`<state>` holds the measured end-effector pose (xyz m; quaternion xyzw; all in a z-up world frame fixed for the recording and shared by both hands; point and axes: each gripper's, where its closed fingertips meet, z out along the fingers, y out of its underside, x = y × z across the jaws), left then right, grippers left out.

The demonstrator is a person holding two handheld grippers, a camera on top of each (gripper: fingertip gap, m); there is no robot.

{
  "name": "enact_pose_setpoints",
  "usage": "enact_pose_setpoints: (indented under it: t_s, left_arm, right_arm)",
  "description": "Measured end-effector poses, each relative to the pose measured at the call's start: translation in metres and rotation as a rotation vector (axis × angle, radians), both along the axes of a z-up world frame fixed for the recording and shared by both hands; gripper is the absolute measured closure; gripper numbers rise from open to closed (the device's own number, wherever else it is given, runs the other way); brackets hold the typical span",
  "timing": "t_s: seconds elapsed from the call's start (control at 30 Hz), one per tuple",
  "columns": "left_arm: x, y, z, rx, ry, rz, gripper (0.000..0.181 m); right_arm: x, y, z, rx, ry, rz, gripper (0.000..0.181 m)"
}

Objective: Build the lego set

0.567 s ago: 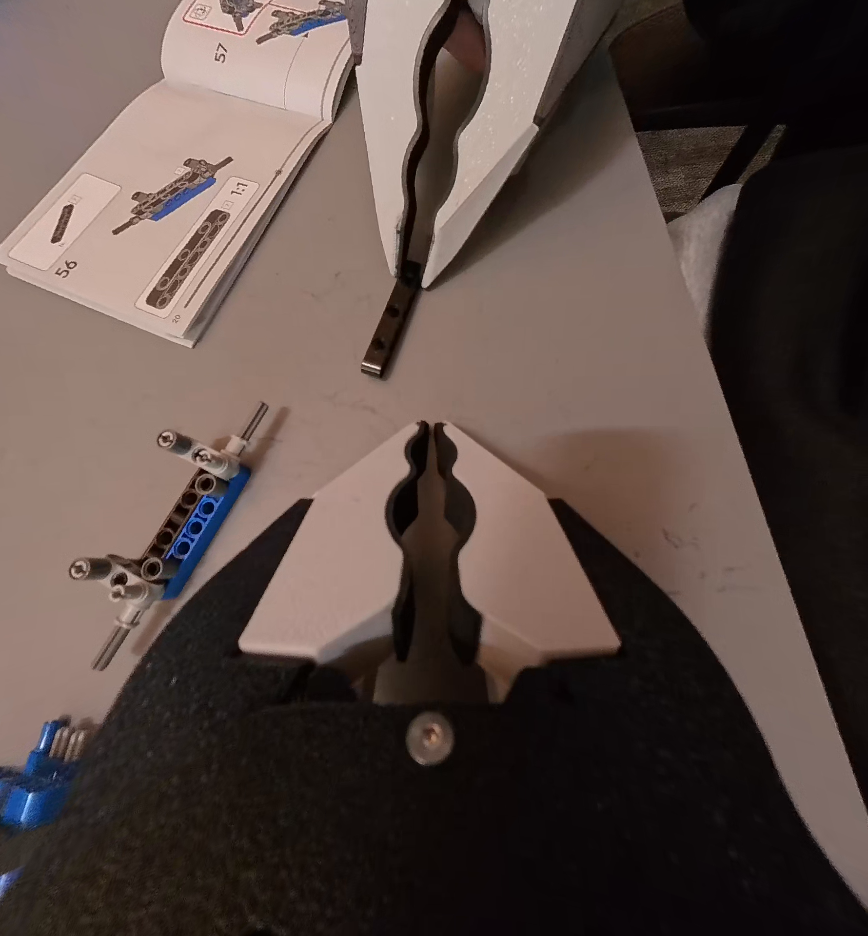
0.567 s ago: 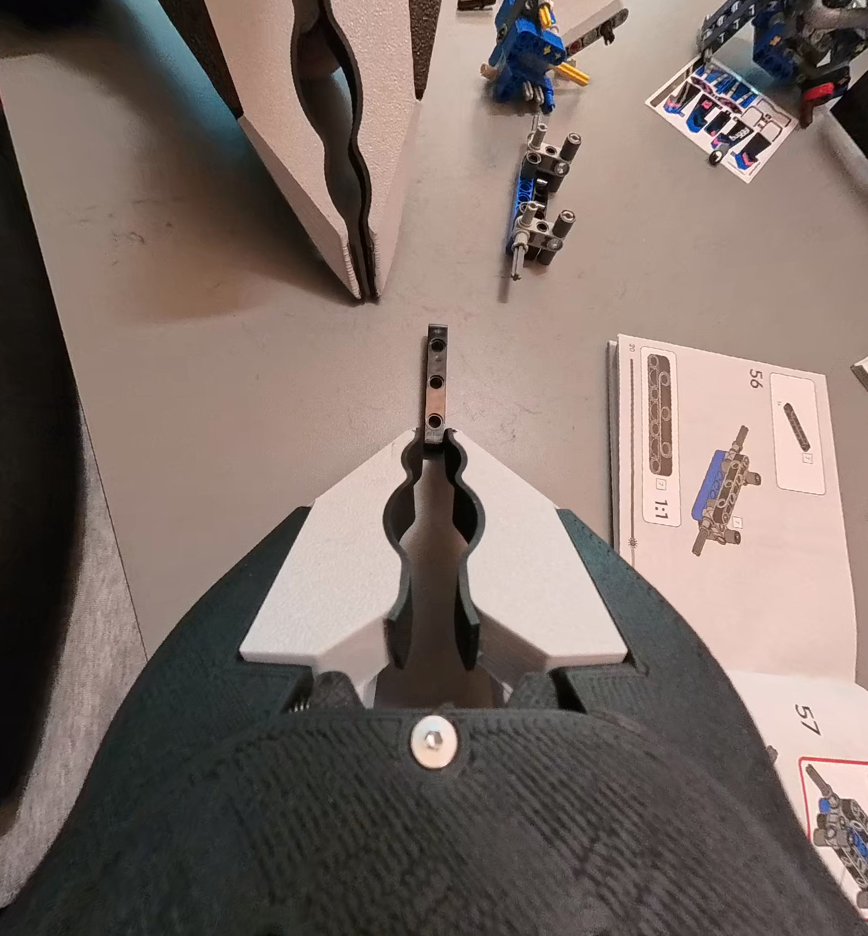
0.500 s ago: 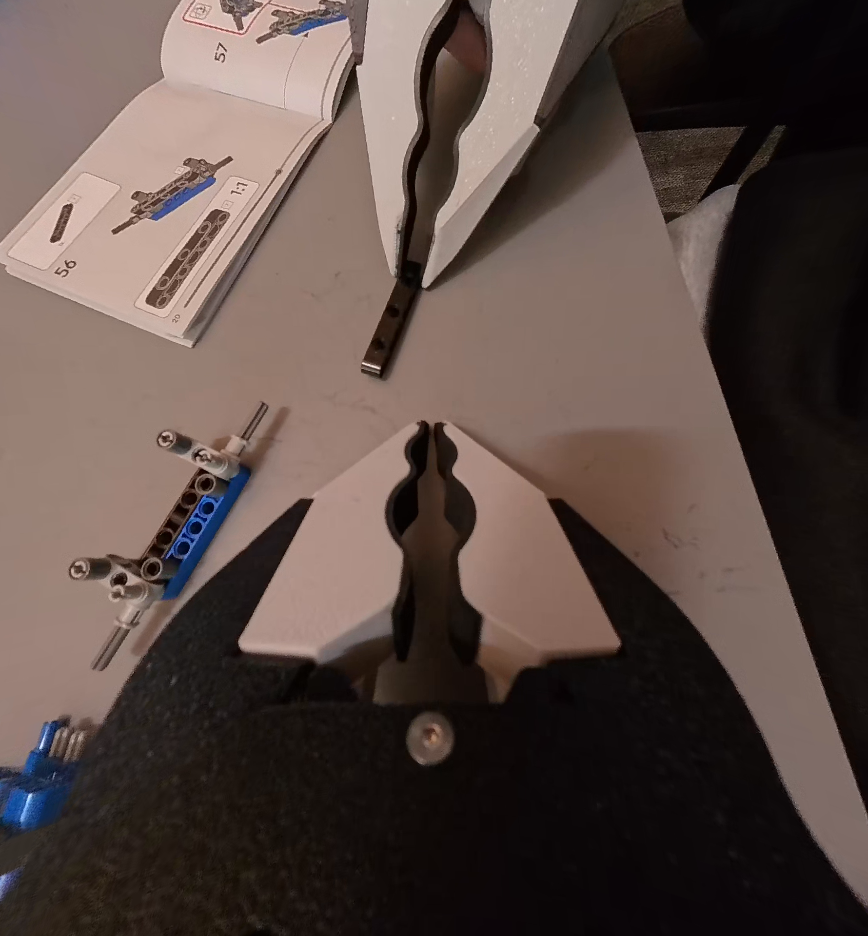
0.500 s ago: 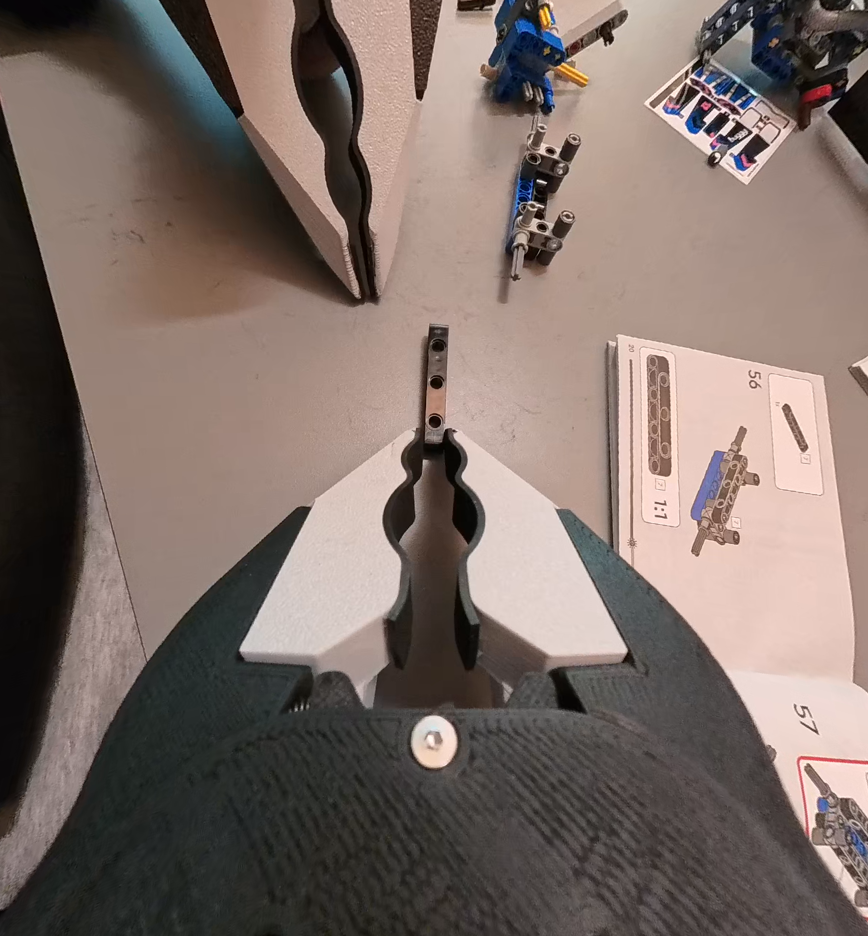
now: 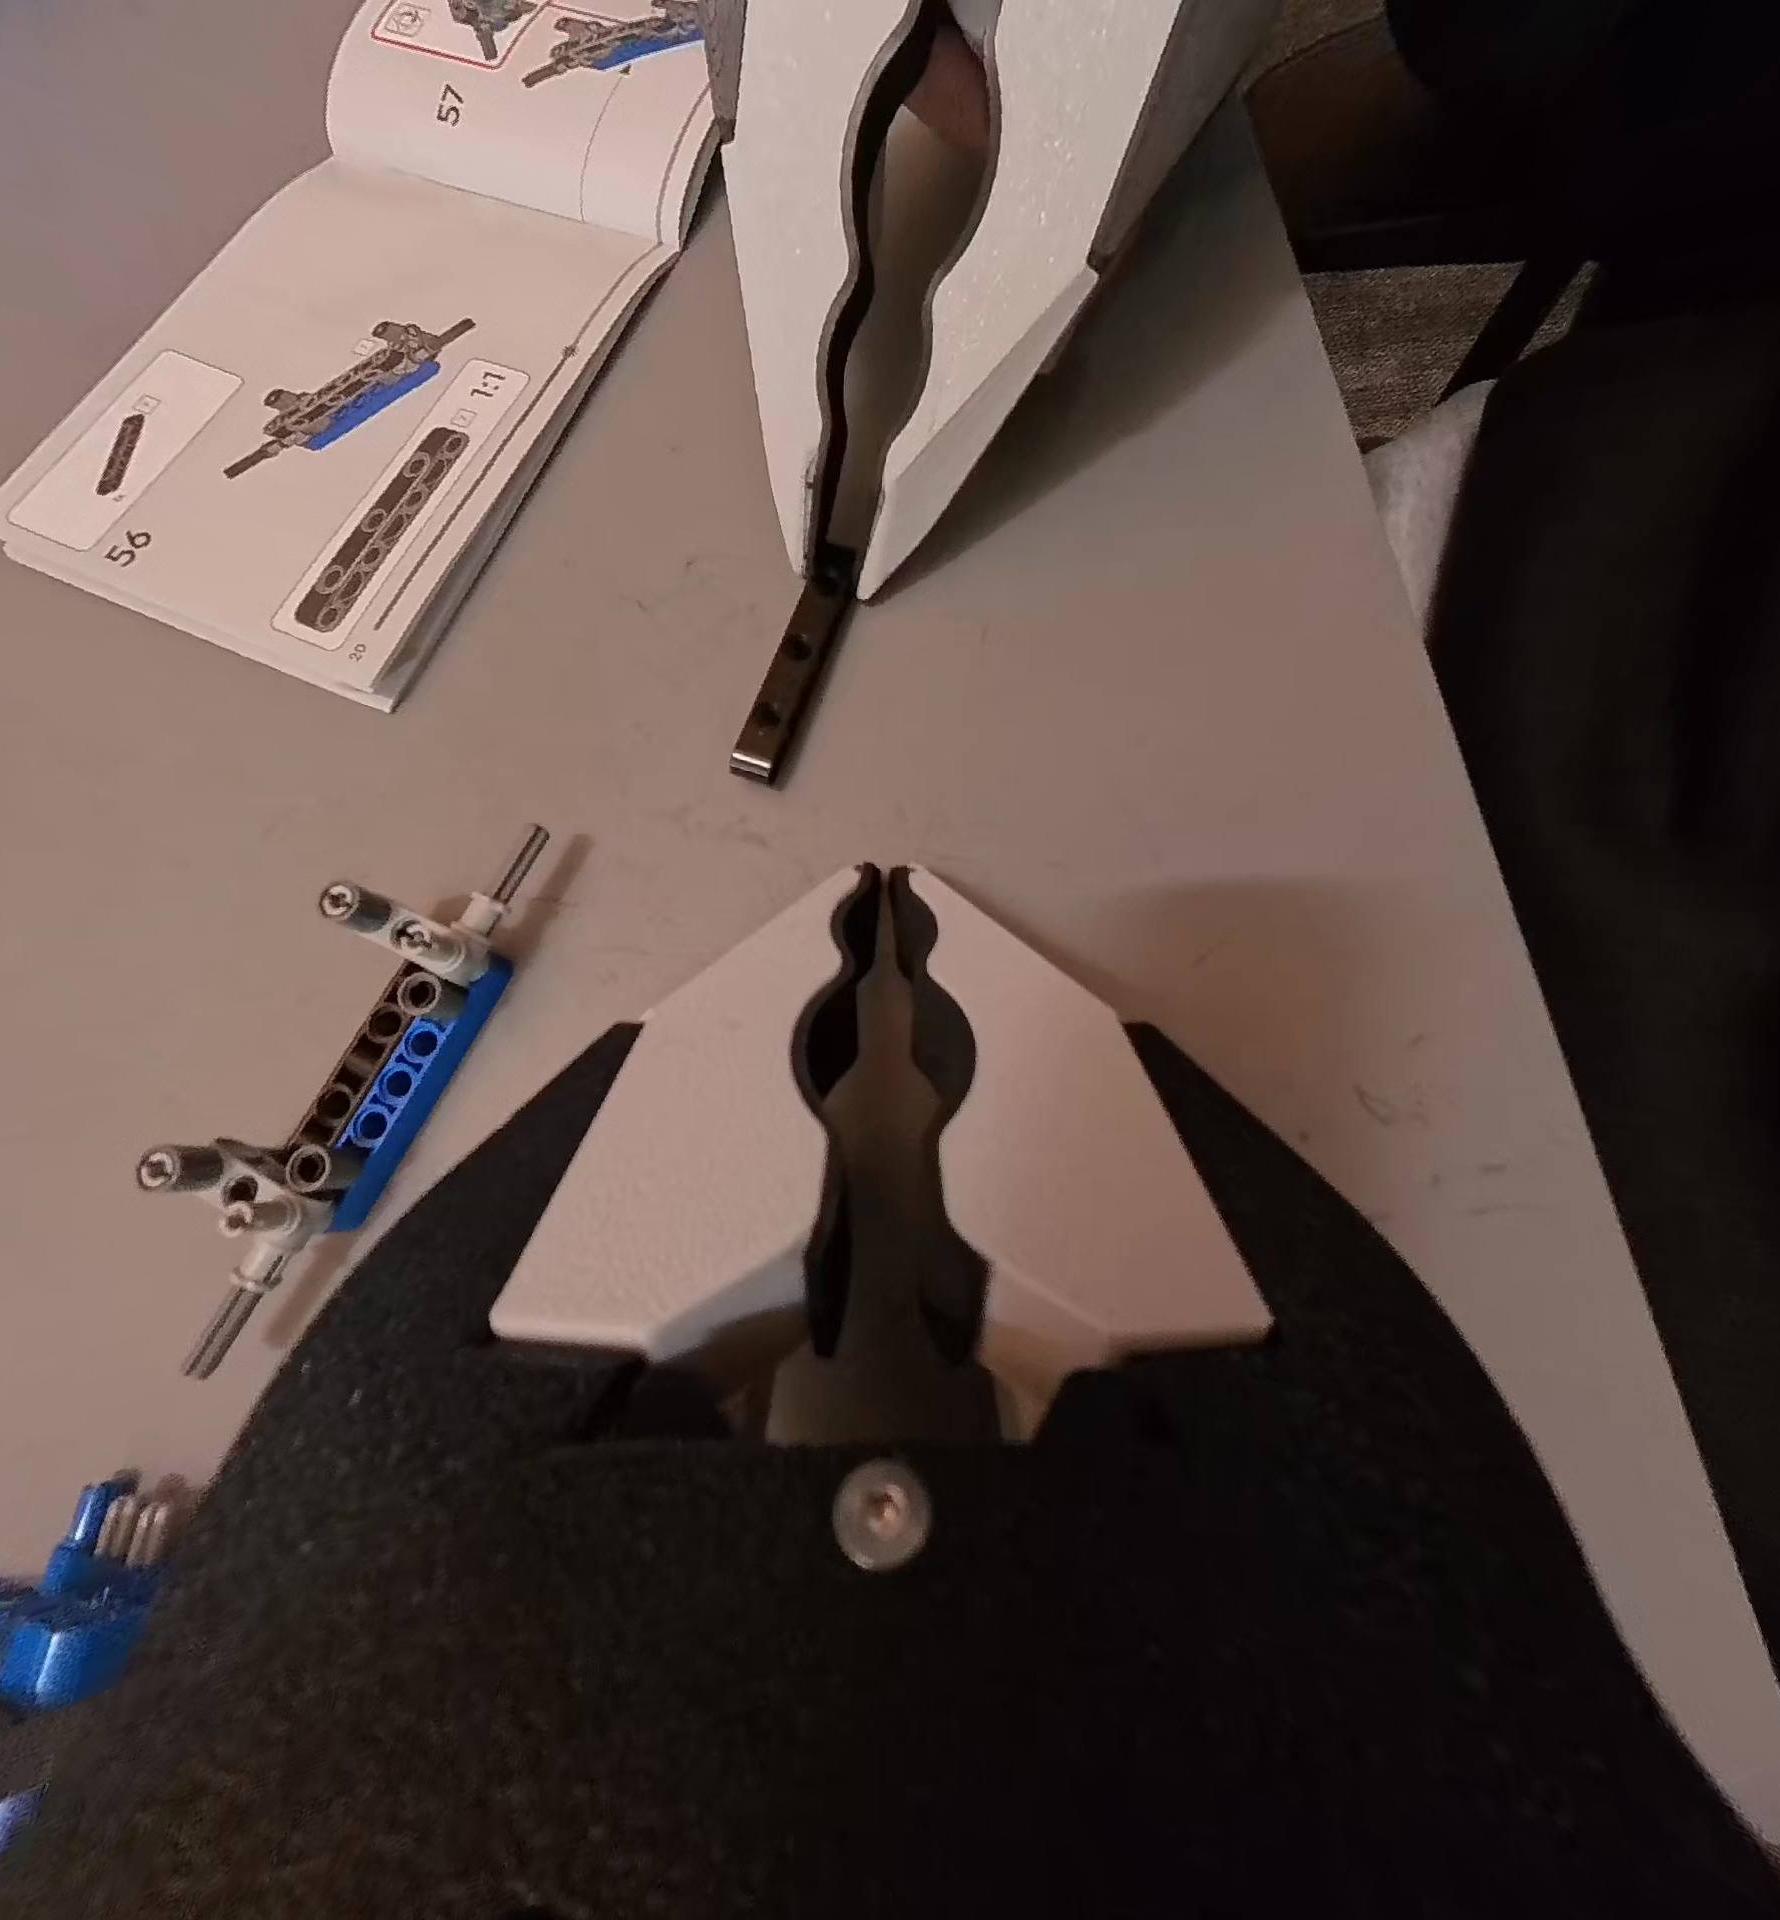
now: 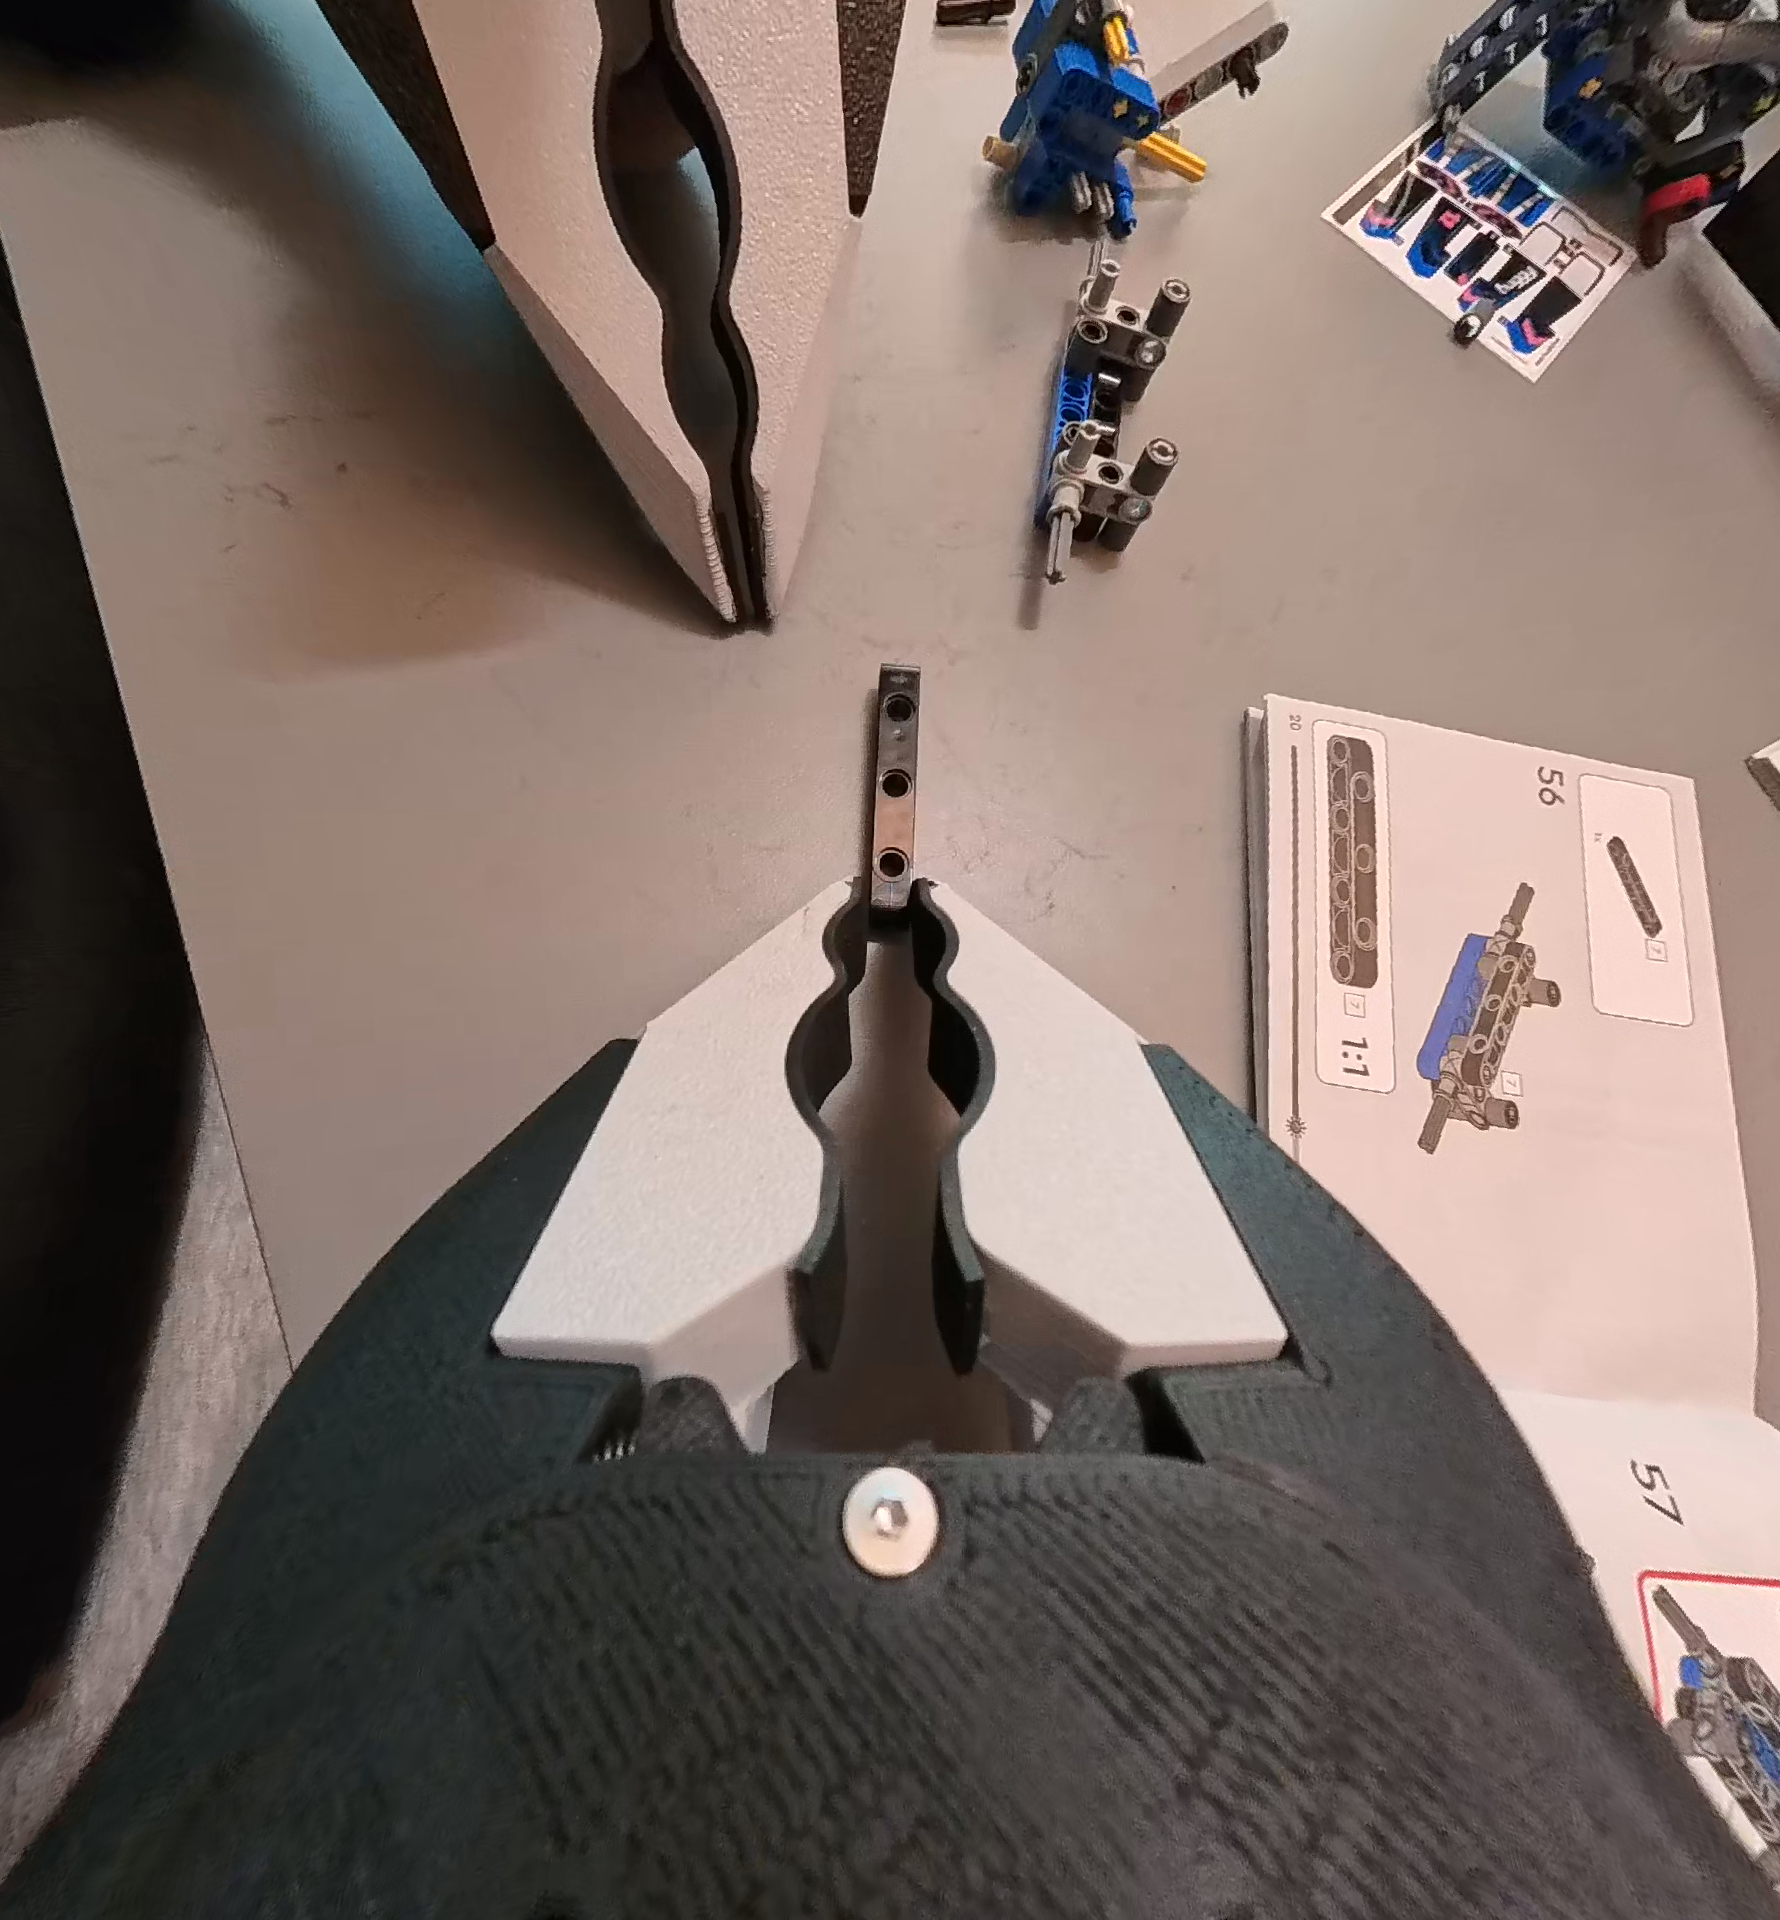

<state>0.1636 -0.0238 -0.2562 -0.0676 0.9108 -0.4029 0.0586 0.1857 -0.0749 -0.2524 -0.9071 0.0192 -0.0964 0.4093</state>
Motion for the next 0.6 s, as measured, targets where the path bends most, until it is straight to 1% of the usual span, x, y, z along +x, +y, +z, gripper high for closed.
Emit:
enact_pose_setpoints:
  t_s: [0.5,0.6]
  left_arm:
    - [0.0002,-0.0003,0.0004,0.008,-0.036,0.003,0.181]
    - [-0.0004,-0.0007,0.0015,0.006,-0.053,0.006,0.172]
  right_arm:
    - [0.0008,0.0012,0.0000,0.000,-0.005,-0.004,0.174]
    - [0.0026,0.0062,0.0003,-0.002,-0.027,-0.017,0.174]
